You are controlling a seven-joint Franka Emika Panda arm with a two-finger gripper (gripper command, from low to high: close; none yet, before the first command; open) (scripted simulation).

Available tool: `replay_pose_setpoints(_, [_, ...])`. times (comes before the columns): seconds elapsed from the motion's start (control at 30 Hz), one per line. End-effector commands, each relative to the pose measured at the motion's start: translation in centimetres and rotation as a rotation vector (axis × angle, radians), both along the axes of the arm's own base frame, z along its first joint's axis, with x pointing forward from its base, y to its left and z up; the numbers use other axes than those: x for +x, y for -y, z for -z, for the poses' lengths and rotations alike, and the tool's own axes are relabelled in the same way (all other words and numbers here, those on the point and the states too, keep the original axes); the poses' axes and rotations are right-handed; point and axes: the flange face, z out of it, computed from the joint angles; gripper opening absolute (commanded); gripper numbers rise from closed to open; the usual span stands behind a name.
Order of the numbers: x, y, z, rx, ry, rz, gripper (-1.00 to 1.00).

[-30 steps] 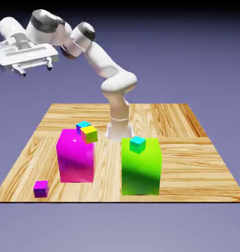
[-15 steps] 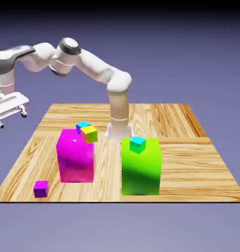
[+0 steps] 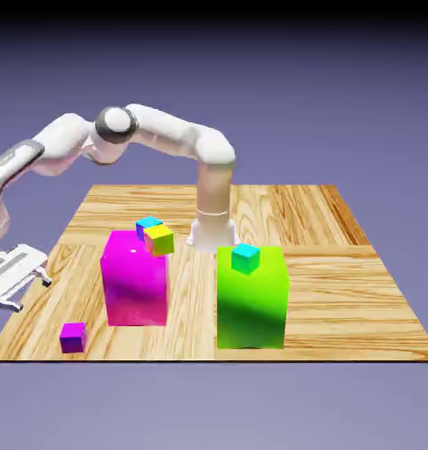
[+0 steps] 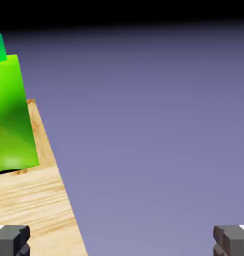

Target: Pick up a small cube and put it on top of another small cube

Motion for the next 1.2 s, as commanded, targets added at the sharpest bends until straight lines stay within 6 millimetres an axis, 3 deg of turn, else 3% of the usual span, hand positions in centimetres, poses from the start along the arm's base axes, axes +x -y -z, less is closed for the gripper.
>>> replay_pose_setpoints(0.0, [0.0,0.0,0.9,-0.008,0.001,-0.026,0.00])
replay_pose_setpoints(0.2, [0.0,-0.6,5.0,-0.062,0.011,-0.198,0.00])
replay_pose_setpoints(0.37, [0.5,-1.6,6.7,-0.111,0.022,-0.366,0.00])
replay_pose_setpoints(0.43, [0.5,-1.7,6.7,-0.114,0.023,-0.378,0.00])
replay_pose_setpoints(0.73, [0.3,-6.0,11.3,-0.115,0.023,-0.377,0.00])
replay_pose_setpoints(0.77, [0.3,-6.0,11.3,-0.115,0.023,-0.377,-1.00])
replay_pose_setpoints(1.07, [0.5,-1.7,6.7,-0.114,0.023,-0.378,-1.00])
replay_pose_setpoints(1.17, [-0.8,0.0,1.0,-0.094,0.088,-0.338,-1.00])
